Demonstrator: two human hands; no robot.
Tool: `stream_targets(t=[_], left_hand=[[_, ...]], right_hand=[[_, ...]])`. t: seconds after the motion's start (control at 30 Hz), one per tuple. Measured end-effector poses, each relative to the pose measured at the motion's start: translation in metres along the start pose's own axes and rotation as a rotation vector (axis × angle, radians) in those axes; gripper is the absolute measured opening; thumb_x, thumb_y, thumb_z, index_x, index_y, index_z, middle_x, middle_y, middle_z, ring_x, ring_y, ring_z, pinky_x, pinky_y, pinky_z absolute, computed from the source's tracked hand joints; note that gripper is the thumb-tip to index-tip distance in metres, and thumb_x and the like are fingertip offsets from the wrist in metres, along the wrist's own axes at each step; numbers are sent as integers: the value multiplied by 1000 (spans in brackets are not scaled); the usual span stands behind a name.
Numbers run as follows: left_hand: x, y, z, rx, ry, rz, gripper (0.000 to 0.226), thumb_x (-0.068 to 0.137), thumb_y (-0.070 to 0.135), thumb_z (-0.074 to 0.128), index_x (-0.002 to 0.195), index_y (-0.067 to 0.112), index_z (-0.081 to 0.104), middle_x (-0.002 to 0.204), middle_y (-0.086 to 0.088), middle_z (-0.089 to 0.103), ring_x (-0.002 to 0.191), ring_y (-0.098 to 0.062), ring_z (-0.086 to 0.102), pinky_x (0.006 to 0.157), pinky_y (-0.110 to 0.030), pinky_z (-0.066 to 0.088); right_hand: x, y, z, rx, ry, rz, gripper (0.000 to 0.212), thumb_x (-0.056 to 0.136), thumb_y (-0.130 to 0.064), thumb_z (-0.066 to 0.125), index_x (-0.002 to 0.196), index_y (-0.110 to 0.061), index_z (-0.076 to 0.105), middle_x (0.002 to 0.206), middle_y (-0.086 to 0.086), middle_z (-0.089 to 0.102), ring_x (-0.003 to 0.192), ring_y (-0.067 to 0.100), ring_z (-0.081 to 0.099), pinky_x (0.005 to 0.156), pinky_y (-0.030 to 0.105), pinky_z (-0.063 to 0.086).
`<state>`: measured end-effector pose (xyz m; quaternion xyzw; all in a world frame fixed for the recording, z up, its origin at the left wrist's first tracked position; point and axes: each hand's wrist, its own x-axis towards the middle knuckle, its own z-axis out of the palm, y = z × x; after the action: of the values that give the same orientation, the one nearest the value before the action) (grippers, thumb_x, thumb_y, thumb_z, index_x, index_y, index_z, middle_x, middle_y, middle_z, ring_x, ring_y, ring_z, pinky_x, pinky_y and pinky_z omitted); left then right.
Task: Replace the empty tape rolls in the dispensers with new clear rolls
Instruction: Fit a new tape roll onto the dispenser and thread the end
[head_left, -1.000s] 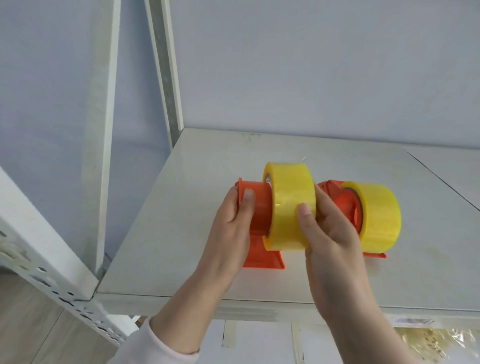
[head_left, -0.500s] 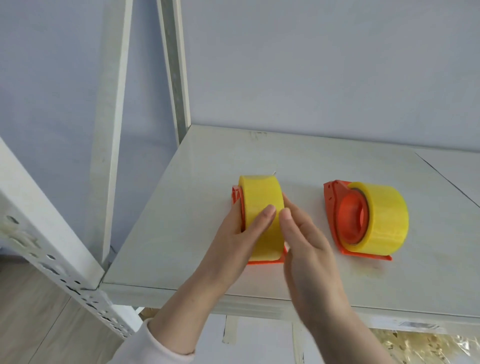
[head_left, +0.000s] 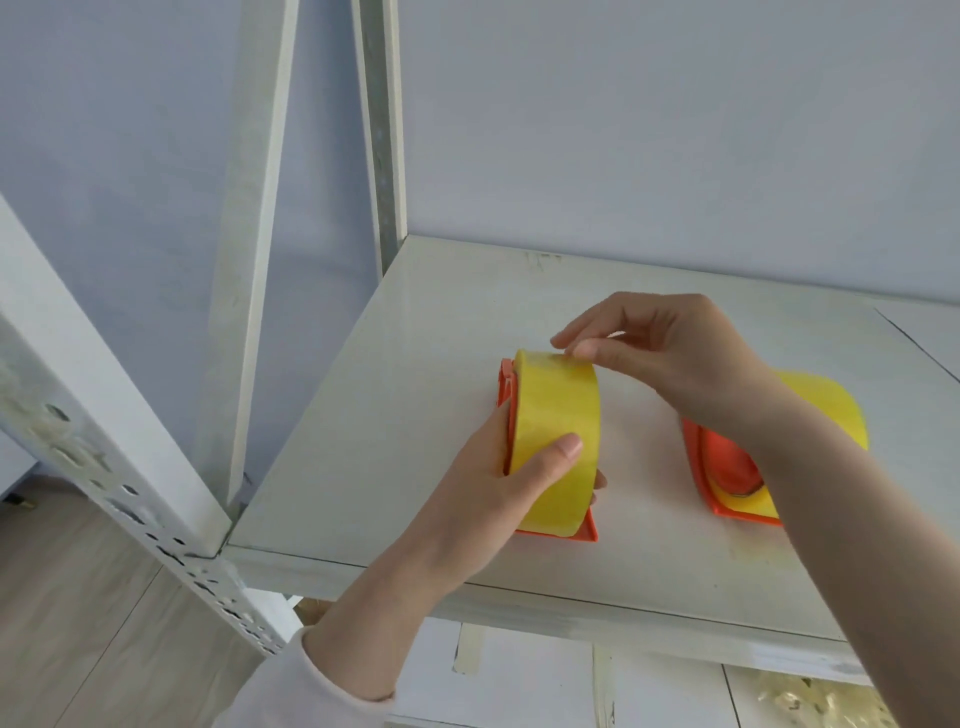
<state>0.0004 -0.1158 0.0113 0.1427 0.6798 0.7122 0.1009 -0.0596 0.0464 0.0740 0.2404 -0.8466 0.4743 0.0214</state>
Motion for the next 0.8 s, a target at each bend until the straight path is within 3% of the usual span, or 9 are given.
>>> stream_targets(t=[0.17,0.27,0.33,0.4,0.5,0.57,0.63,0.73,0.8], left_hand=[[-2,-1,-2,-48,-26,-5,38,76,32,57,108,13,56,73,4,73,71,-7,70,64,-16,52],[-5,-4,-1,-53,-37,-7,46,69,37,58,109,14,56,78,3,73,76,-10,70,67,-19,52],[-4,-4,-1,-62,-22,-8,51,67,42,57,109,14,56,78,3,73,76,-10,70,67,-19,52],[-1,-1,-2,-80,5,-15,54,67,48,55,106,11,56,76,1,72,73,-12,70,67,-21,52],[2,3,-1,-91,31,-21,52,70,50,57,106,13,55,72,0,71,68,-15,70,64,-26,53],[3,3,0,-102,44,-23,40,76,42,58,104,14,54,70,0,71,66,-14,69,61,-25,53],[3,2,1,-112,39,-24,34,78,37,54,103,14,54,69,0,72,66,-13,69,62,-24,53],[0,3,1,-130,5,-30,36,77,32,53,106,12,54,71,-1,73,67,-14,70,62,-22,53],[-3,4,0,-148,-3,-40,42,72,34,58,107,10,54,71,-2,73,68,-13,70,61,-19,52]], right_hand=[[46,4,-5,277,81,220,13,90,-12,54,78,-8,59,70,-3,71,61,7,69,67,24,59],[78,20,-9,473,121,559,14,92,-13,51,80,-6,55,76,5,69,54,11,70,57,24,59],[86,28,-5,640,111,774,18,95,-15,46,80,-6,53,64,5,72,50,15,69,48,25,57],[85,29,-6,789,98,849,30,98,-25,35,88,-4,54,65,10,74,59,23,72,54,30,58],[74,25,-11,958,55,845,60,92,-50,36,105,6,52,95,21,72,89,34,68,78,40,55],[61,22,-4,755,12,792,57,83,-50,54,101,4,55,101,20,69,88,28,68,80,34,56],[52,23,6,488,-15,685,30,78,-30,67,91,-3,63,89,12,72,74,13,69,72,22,57],[55,23,11,312,5,596,6,77,-12,70,79,-7,67,62,-1,71,52,2,64,58,13,54],[67,22,8,251,5,625,6,80,-14,68,77,-10,65,67,-1,69,46,1,61,50,13,52]])
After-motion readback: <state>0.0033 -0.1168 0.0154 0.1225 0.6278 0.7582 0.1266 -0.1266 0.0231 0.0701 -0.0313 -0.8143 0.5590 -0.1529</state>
